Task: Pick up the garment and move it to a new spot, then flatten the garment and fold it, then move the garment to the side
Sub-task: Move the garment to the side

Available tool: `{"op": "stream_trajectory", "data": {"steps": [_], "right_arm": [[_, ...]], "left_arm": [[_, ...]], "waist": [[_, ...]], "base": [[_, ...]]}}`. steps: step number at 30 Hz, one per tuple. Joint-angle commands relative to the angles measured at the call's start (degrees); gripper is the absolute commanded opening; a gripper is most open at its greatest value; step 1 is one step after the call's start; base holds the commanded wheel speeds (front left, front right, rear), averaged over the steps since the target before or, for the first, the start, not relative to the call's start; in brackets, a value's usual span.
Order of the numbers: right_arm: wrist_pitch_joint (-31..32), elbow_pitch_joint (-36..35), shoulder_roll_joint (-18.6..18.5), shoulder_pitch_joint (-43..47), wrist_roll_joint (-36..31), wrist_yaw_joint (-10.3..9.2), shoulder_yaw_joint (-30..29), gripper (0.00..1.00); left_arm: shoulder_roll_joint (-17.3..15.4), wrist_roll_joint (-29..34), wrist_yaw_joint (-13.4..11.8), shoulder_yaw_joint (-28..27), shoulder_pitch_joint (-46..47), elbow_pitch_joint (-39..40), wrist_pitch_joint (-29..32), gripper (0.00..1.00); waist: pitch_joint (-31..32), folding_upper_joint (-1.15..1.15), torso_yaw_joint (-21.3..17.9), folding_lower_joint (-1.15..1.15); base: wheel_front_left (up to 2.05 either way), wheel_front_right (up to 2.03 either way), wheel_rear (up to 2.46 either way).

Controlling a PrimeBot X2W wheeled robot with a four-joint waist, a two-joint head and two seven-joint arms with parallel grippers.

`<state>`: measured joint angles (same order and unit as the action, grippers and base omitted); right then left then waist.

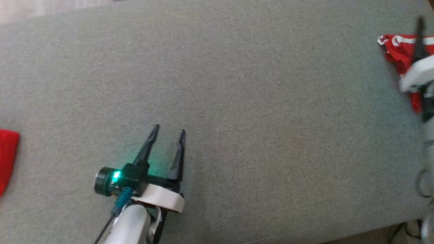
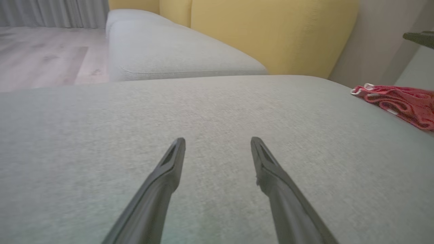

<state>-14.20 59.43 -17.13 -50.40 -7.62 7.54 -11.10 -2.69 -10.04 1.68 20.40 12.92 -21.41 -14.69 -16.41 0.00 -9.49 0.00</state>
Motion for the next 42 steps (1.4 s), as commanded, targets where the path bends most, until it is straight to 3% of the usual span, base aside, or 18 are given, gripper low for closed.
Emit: {"op": "stream_trajectory", "data": {"steps": [1, 7, 13, 22, 36, 42], "right_arm": [[-0.8, -4.3, 1.1, 1.8, 0.8, -0.05, 1.6, 1.00], [-0.8, -17.9, 8.6, 11.8, 7.2, -0.05, 7.0, 1.00], [-0.8, -23.8, 12.0, 22.6, 11.6, -0.05, 10.9, 1.00], [-0.8, -26.0, 14.0, 32.8, 11.9, -0.05, 11.8, 1.00], [-0.8, -25.8, 14.2, 37.3, 14.1, -0.05, 13.1, 1.00], [-0.8, -26.1, 14.2, 37.6, 13.4, -0.05, 12.9, 1.00]], "left_arm": [[-0.2, 0.3, -0.7, -2.6, 0.5, 2.1, -0.3, 1.00], [-0.2, 0.9, -3.3, -8.2, -1.1, 3.6, -0.3, 1.00], [-0.2, 2.4, -4.8, -13.4, -3.7, 4.3, -0.3, 1.00], [-0.2, 3.3, -3.9, -17.2, -7.8, 3.9, -0.3, 1.00], [-0.2, 2.3, -4.0, -17.0, -11.3, 4.4, -0.3, 1.00], [-0.2, 1.3, -3.9, -15.9, -10.2, 4.5, -0.3, 1.00]], "waist": [[0.8, 0.00, 0.7, 0.00], [3.6, 0.00, 4.1, 0.00], [6.4, 0.00, 7.9, 0.00], [10.1, 0.00, 10.1, 0.00], [13.4, 0.00, 10.3, 0.00], [12.2, 0.00, 14.4, 0.00]], "base": [[0.00, 0.00, 0.00], [0.00, 0.00, 0.00], [0.00, 0.00, 0.00], [0.00, 0.00, 0.00], [0.00, 0.00, 0.00], [0.00, 0.00, 0.00]]}}
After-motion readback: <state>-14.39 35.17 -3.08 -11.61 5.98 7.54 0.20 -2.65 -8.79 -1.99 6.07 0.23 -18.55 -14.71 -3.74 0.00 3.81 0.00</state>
